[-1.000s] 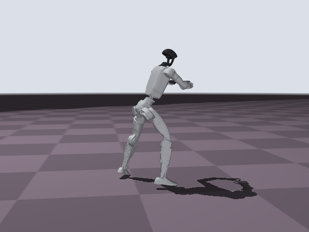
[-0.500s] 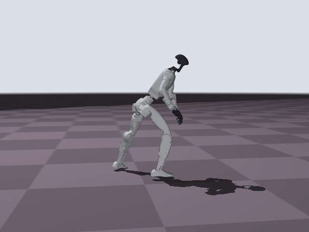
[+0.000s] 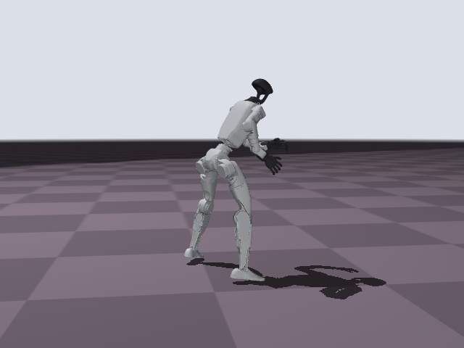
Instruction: Kungfu
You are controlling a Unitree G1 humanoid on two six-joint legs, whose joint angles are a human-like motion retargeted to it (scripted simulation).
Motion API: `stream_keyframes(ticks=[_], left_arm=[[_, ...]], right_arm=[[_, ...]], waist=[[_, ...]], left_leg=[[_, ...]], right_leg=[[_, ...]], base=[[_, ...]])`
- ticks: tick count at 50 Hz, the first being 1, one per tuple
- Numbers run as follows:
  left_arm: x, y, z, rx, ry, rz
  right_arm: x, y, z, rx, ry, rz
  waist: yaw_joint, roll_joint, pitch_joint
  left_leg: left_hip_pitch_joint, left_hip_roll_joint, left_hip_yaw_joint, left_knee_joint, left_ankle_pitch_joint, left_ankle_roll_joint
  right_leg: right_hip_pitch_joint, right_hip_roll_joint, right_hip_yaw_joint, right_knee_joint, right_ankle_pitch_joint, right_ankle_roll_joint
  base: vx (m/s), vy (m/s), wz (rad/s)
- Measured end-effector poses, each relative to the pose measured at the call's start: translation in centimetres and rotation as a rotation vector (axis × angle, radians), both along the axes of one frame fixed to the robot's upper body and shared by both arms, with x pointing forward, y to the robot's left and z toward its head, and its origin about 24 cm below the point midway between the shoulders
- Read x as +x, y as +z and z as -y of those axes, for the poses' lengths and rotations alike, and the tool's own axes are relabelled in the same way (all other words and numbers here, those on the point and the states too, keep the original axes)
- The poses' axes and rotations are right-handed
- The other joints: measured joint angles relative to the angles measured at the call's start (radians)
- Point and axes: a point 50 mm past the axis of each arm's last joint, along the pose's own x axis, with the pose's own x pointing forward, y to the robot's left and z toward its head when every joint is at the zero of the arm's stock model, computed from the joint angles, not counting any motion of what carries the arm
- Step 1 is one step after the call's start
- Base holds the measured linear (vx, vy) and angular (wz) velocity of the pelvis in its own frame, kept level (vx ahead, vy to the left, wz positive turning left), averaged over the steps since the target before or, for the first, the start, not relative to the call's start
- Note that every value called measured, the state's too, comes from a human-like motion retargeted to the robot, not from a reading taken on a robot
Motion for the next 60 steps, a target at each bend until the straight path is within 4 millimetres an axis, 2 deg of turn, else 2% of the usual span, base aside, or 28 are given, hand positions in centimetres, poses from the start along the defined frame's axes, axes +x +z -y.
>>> stream_keyframes(ticks=[2,3,5,7,8,10,12,15,18,22,28,32,36,39,40,42,45,47,48,50,52,53,54,55,56,57,58,60], left_arm=[[-2.1,2.7,2.4,-0.024,-0.159,0.058],[-3.2,3.8,3.4,-0.02,-0.226,0.092],[-5.5,5.6,4.7,0.004,-0.311,0.177],[-7.0,6.7,4.6,0.004,-0.319,0.282],[-7.5,7.2,4.5,-0.02,-0.31,0.33],[-8.6,7.6,5.0,-0.097,-0.328,0.39],[-9.3,7.6,5.1,-0.116,-0.351,0.434],[-9.5,7.2,4.7,-0.113,-0.332,0.446],[-9.2,7.3,4.0,-0.141,-0.311,0.428],[-8.7,7.4,3.3,-0.152,-0.285,0.413],[-8.5,7.4,2.9,-0.188,-0.244,0.424],[-7.8,6.4,1.5,-0.216,-0.154,0.387],[-6.8,3.7,-2.0,-0.241,0.025,0.288],[-6.2,-0.7,-6.2,-0.233,0.261,0.126],[-6.2,-2.7,-7.8,-0.22,0.359,0.053],[-6.8,-7.5,-11.7,-0.194,0.583,-0.125],[-9.7,-16.0,-17.4,-0.179,0.939,-0.474],[-13.1,-22.1,-19.6,-0.246,1.144,-0.77],[-15.1,-25.3,-19.5,-0.332,1.223,-0.953],[-18.3,-30.0,-18.6,-0.595,1.305,-1.318],[-19.5,-32.9,-16.5,-1.189,1.183,-1.66],[-18.5,-32.9,-15.2,-1.557,0.951,-1.68],[-17.0,-32.4,-14.3,-1.9,0.709,-1.588],[-15.4,-31.6,-13.8,-2.206,0.455,-1.412],[-13.4,-30.6,-13.2,-2.408,0.292,-1.244],[-11.4,-29.6,-12.5,-2.555,0.143,-1.109],[-9.4,-28.4,-11.8,-2.618,0.036,-1.064],[-6.4,-26.2,-11.0,-2.531,-0.097,-1.117]], right_arm=[[1.8,-2.9,-3.0,0.112,-0.106,0.022],[3.6,-4.4,-5.3,0.182,-0.131,0.028],[8.7,-6.3,-9.7,0.329,-0.102,0.024],[13.3,-7.6,-11.2,0.489,0.061,-0.127],[13.7,-8.8,-12.0,0.612,0.145,-0.331],[13.4,-9.0,-13.0,0.866,0.23,-0.564],[14.6,-8.0,-12.3,1.027,0.131,-0.445],[17.2,-5.7,-13.5,1.12,0.059,-0.253],[18.7,-4.0,-15.4,1.08,0.152,-0.187],[19.0,-3.5,-17.4,1.038,0.3,-0.264],[19.3,-3.3,-17.7,1.001,0.269,-0.287],[19.4,-3.1,-17.9,0.909,0.327,-0.307],[20.6,-1.7,-18.4,0.721,0.463,-0.26],[22.6,1.4,-18.8,0.577,0.586,-0.127],[23.4,2.9,-18.9,0.526,0.627,-0.066],[25.0,7.1,-18.5,0.408,0.692,0.094],[26.0,16.1,-16.5,0.206,0.736,0.405],[24.4,22.9,-14.3,0.047,0.718,0.645],[22.9,26.3,-13.1,-0.041,0.697,0.764],[18.4,32.5,-11.0,-0.186,0.644,1.036],[11.8,37.2,-7.5,-0.313,0.522,1.348],[8.1,38.7,-5.8,-0.388,0.437,1.504],[4.4,39.8,-4.0,-0.474,0.328,1.647],[0.5,40.6,-2.6,-0.571,0.214,1.783],[-2.7,40.9,-1.6,-0.677,0.077,1.884],[-5.6,40.9,-1.2,-0.792,-0.048,1.968],[-8.0,40.7,-1.1,-0.914,-0.166,2.016],[-10.1,40.8,-1.6,-1.092,-0.288,2.032]], waist=[[0.091,-0.006,-0.013],[0.136,-0.008,-0.019],[0.206,-0.024,-0.036],[0.249,-0.034,-0.028],[0.277,-0.034,-0.019],[0.366,-0.066,-0.036],[0.406,-0.121,-0.045],[0.423,-0.143,-0.012],[0.406,-0.136,-0.002],[0.388,-0.141,0.005],[0.406,-0.13,0.022],[0.392,-0.11,0.029],[0.345,-0.093,0.031],[0.311,-0.082,0.021],[0.295,-0.083,0.014],[0.235,-0.109,-0.006],[0.174,-0.166,-0.035],[0.13,-0.205,-0.077],[0.081,-0.218,-0.113],[0.016,-0.212,-0.164],[-0.059,-0.168,-0.244],[-0.111,-0.137,-0.291],[-0.161,-0.109,-0.314],[-0.21,-0.081,-0.326],[-0.241,-0.07,-0.312],[-0.266,-0.062,-0.299],[-0.279,-0.062,-0.29],[-0.327,-0.053,-0.304]], left_leg=[[-0.037,-0.018,-0.037,0.072,-0.048,0.0],[-0.048,-0.026,-0.053,0.113,-0.078,0.0],[-0.084,-0.073,-0.069,0.192,-0.135,0.014],[-0.109,-0.122,-0.074,0.255,-0.179,0.04],[-0.119,-0.13,-0.069,0.283,-0.195,0.05],[-0.163,-0.151,-0.046,0.341,-0.225,0.074],[-0.2,-0.187,-0.028,0.374,-0.241,0.099],[-0.211,-0.221,-0.035,0.39,-0.243,0.124],[-0.245,-0.227,-0.061,0.402,-0.23,0.133],[-0.274,-0.222,-0.074,0.386,-0.208,0.135],[-0.27,-0.191,-0.099,0.326,-0.158,0.117],[-0.213,-0.172,-0.089,0.251,-0.133,0.095],[-0.11,-0.137,-0.064,0.142,-0.114,0.059],[0.002,-0.079,-0.038,0.033,-0.087,0.016],[0.045,-0.061,-0.023,-0.011,-0.074,0.0],[0.141,-0.086,0.045,-0.135,-0.026,0.0],[0.306,-0.099,0.156,-0.313,0.05,0.0],[0.408,-0.128,0.222,-0.436,0.097,0.0],[0.443,-0.171,0.232,-0.508,0.127,0.0],[0.492,-0.159,0.223,-0.557,0.126,0.0],[0.439,-0.119,0.2,-0.557,0.133,0.0],[0.385,-0.108,0.193,-0.554,0.145,0.0],[0.341,-0.1,0.193,-0.549,0.152,0.0],[0.303,-0.094,0.195,-0.542,0.156,0.0],[0.297,-0.092,0.188,-0.536,0.158,0.0],[0.295,-0.092,0.182,-0.532,0.158,0.0],[0.301,-0.099,0.177,-0.532,0.154,0.0],[0.316,-0.134,0.17,-0.55,0.143,0.0]], right_leg=[[0.107,-0.017,-0.083,-0.086,0.05,0.0],[0.16,-0.024,-0.126,-0.117,0.065,0.0],[0.233,-0.058,-0.198,-0.17,0.095,0.0],[0.285,-0.098,-0.271,-0.21,0.122,-0.009],[0.299,-0.115,-0.299,-0.221,0.136,-0.008],[0.278,-0.151,-0.305,-0.218,0.148,0.0],[0.245,-0.195,-0.297,-0.194,0.152,-0.001],[0.273,-0.214,-0.312,-0.181,0.145,-0.02],[0.273,-0.19,-0.281,-0.169,0.137,-0.022],[0.234,-0.182,-0.267,-0.148,0.127,-0.014],[0.188,-0.15,-0.264,-0.134,0.113,0.0],[0.13,-0.153,-0.207,-0.08,0.087,0.0],[0.05,-0.147,-0.125,0.011,0.041,-0.01],[-0.01,-0.105,-0.062,0.079,-0.002,-0.028],[-0.029,-0.091,-0.044,0.098,-0.015,-0.033],[-0.095,-0.109,0.022,0.134,-0.029,-0.022],[-0.195,-0.103,0.118,0.213,-0.069,-0.004],[-0.26,-0.088,0.157,0.271,-0.101,-0.006],[-0.298,-0.103,0.175,0.298,-0.118,-0.002],[-0.331,-0.071,0.171,0.386,-0.207,-0.011],[-0.383,-0.035,0.148,0.453,-0.276,-0.021],[-0.424,-0.036,0.133,0.482,-0.302,-0.027],[-0.454,-0.044,0.119,0.504,-0.318,-0.032],[-0.477,-0.056,0.106,0.522,-0.329,-0.036],[-0.485,-0.056,0.107,0.546,-0.343,-0.039],[-0.497,-0.056,0.113,0.568,-0.356,-0.044],[-0.516,-0.053,0.127,0.587,-0.367,-0.05],[-0.575,-0.069,0.172,0.64,-0.393,-0.061]], base=[[0.59,0.7,1.02],[0.54,0.62,1.06],[0.4,0.62,1.16],[0.15,0.52,0.87],[0.13,0.43,0.48],[0.34,0.42,0.41],[0.36,0.14,0.8],[0.07,-0.06,0.61],[-0.01,-0.06,0.3],[-0.09,-0.09,0.06],[-0.21,-0.19,-0.2],[-0.24,-0.12,-0.32],[-0.26,-0.17,-0.64],[-0.19,-0.27,-1.24],[-0.33,-0.42,-1.0],[-0.3,-0.33,-0.69],[-0.23,-0.47,-1.23],[-0.11,-0.54,-1.16],[-0.06,-0.64,-0.55],[-0.07,-0.95,-0.75],[0.04,-0.66,-0.19],[-0.04,-0.52,0.78],[-0.16,-0.56,1.19],[-0.26,-0.54,0.91],[-0.31,-0.44,0.57],[-0.34,-0.28,0.13],[-0.34,-0.19,0.09],[-0.31,-0.09,-0.11]])
